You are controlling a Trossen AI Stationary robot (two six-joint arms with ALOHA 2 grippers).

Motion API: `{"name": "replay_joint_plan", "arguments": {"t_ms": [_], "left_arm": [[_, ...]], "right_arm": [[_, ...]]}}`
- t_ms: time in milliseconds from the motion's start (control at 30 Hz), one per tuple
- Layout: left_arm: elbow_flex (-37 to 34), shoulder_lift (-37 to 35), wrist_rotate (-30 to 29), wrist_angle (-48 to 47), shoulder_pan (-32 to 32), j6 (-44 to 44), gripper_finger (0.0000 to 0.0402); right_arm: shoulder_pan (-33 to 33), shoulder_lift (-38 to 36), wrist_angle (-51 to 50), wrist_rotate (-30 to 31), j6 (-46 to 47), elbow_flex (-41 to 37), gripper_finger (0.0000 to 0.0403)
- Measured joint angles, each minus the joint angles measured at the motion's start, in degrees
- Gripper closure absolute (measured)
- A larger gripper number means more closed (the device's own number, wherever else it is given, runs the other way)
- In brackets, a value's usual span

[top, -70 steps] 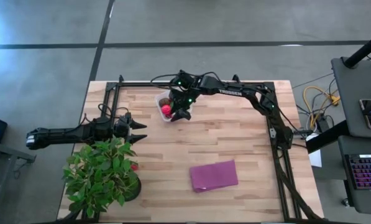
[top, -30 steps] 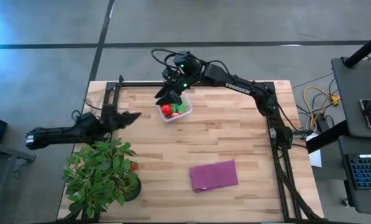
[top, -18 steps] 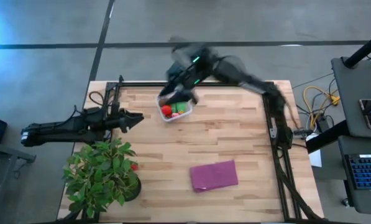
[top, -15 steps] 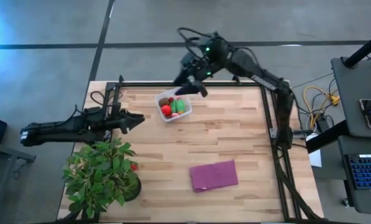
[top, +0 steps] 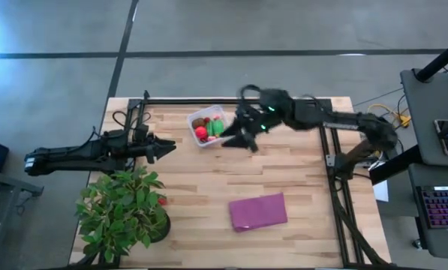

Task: Pick and placing Produce into tupperware
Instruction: Put the red strawberry into the transparent bin

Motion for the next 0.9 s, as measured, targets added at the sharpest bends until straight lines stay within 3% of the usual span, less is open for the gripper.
{"name": "replay_joint_plan", "arguments": {"t_ms": [167,300,500,900], "left_arm": [[0.0,-0.2,0.01,0.05,0.01,-0.05,0.0178],[0.13,-0.15,0.0,1.66,0.03,-0.07,0.0178],[-0.28,-0.22,-0.25,13.92,0.04,0.87,0.0178],[-0.24,1.36,-4.52,15.04,0.04,6.85,0.0178]], "right_arm": [[0.46,-12.22,21.13,3.46,8.1,-18.43,0.0149],[0.66,-20.6,20.74,13.06,8.71,-29.02,0.0149],[2.85,-34.2,23.77,27.67,6.77,-39.37,0.0149],[3.55,-41.57,34.35,28.47,6.69,-55.26,0.0149]]}}
